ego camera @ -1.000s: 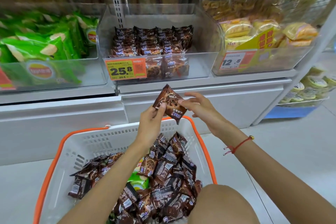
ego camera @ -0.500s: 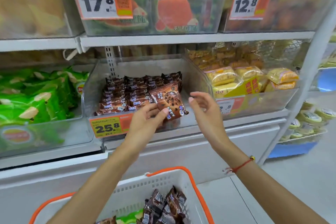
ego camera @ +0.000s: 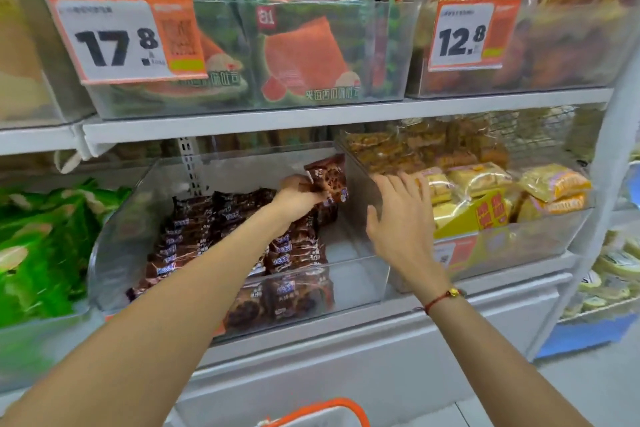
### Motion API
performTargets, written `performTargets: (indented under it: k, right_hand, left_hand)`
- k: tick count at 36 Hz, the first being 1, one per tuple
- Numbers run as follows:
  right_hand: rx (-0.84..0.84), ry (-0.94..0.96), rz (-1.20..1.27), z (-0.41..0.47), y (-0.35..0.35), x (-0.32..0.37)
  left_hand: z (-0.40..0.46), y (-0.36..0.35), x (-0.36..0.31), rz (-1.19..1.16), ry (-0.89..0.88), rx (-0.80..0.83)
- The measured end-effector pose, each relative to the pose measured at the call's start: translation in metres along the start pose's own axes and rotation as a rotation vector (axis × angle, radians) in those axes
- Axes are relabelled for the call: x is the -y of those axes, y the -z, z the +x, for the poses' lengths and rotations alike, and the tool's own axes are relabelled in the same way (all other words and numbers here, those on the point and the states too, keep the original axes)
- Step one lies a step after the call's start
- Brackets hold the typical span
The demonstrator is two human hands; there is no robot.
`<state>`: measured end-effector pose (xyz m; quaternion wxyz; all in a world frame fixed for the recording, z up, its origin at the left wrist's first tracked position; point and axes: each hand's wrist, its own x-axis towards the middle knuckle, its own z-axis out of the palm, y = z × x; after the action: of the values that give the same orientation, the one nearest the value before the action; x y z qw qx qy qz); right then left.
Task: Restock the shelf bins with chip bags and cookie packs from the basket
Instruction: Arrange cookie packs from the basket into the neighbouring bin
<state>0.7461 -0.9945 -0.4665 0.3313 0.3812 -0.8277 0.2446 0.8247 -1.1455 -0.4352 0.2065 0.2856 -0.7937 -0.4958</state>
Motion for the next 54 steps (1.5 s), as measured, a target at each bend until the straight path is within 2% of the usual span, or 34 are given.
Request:
performTargets:
  k: [3, 11, 18, 22, 27, 33, 38, 42, 48, 54]
  right_hand:
    - [-0.007, 0.014, -0.001, 0.001, -0.002, -0.001]
    - [-0.049, 0.012, 0.046, -0.001, -0.004, -0.002]
    - [-0.050, 0.008, 0.056, -0.001, -0.005, -0.003]
    - [-0.031, 0.007, 0.046, -0.002, -0.005, -0.003]
    - [-0.021, 0.005, 0.054, -0.002, -0.003, -0.001]
    - [-0.035, 0.000, 0.065, -0.003, -0.002, 0.000]
    - [-0.043, -0.014, 0.060, -0.002, -0.002, 0.001]
    - [-0.045, -0.011, 0.066, -0.003, -0.003, 0.001]
    - [-0.047, -0.007, 0.064, -0.003, -0.004, -0.001]
    - [-0.039, 0.005, 0.061, -0.003, -0.005, -0.001]
  left_hand:
    - [0.014, -0.006, 0.003, 0.256, -0.047, 0.051]
    - [0.035, 0.005, 0.011, 0.745, -0.147, 0.125]
    - [0.041, -0.009, 0.007, 1.125, -0.254, 0.206]
    - [0.038, -0.027, 0.009, 1.228, -0.291, 0.200]
    - [0.040, -0.035, 0.016, 1.244, -0.253, 0.011]
    - [0.040, -0.025, 0.018, 1.079, -0.274, -0.087]
    - [0.038, -0.020, 0.014, 1.038, -0.089, -0.050]
    - [0.043, -0.026, 0.013, 1.047, -0.033, -0.066]
    - [0.049, -0.023, 0.014, 0.960, -0.080, 0.032]
    - [0.054, -0.029, 0.023, 1.021, -0.100, -0.092]
